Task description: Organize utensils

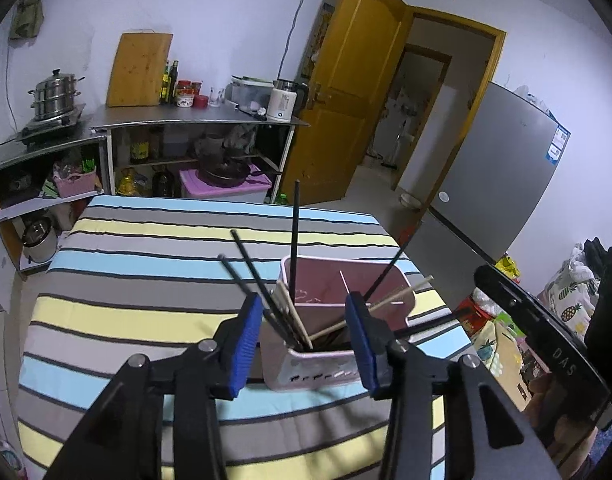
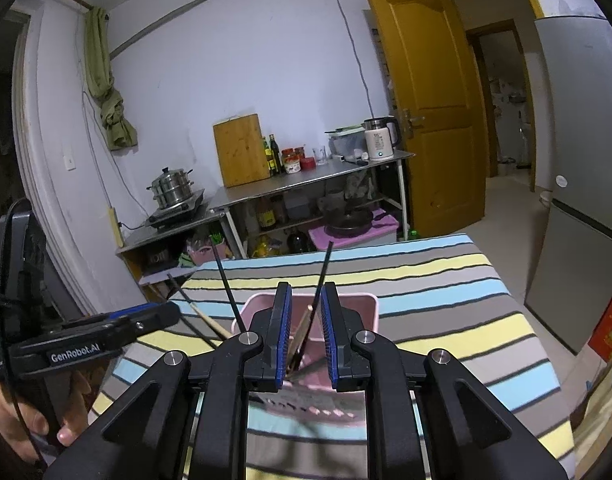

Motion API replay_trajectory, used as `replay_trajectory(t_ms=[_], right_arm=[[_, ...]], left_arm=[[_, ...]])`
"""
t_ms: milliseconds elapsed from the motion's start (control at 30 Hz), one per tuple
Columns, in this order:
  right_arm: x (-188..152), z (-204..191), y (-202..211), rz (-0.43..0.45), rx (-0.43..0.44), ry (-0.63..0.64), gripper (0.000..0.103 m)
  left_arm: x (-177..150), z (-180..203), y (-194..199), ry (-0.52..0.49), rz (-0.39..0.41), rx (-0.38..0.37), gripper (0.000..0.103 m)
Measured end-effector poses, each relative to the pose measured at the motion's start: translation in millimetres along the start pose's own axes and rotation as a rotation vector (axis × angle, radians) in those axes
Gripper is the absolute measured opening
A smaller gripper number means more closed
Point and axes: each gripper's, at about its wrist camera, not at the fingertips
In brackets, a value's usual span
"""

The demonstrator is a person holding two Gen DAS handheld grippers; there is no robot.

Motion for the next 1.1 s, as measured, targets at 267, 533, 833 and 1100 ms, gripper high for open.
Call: replay_trajectory(t_ms=[267, 533, 833, 1100], right_arm=[[-20, -5, 40, -0.009, -0.007, 0.012, 0.015], [-51, -13, 78, -0.027, -0.023, 0.029, 0.016], [-79, -24, 110, -0.034, -0.026, 0.055, 0.016], [-106, -33, 132, -0.043, -0.029, 0.089, 0.016]], left_arm=[[-29, 10, 35, -0.028, 0.030, 0.001, 0.048], [-69, 28, 65, -0.082, 0.049, -0.014, 0.049], [-103, 41, 98, -0.111, 0.101, 0.005, 0.054], [-123, 42, 110, -0.123, 0.121, 0.055, 0.054]])
Point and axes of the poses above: each gripper's, at about its wrist camera, not at the fingertips, and y roughly against the way its jaws point, z to its right, x to its top, and after that the axes turned 11 degrees about z, right-handed
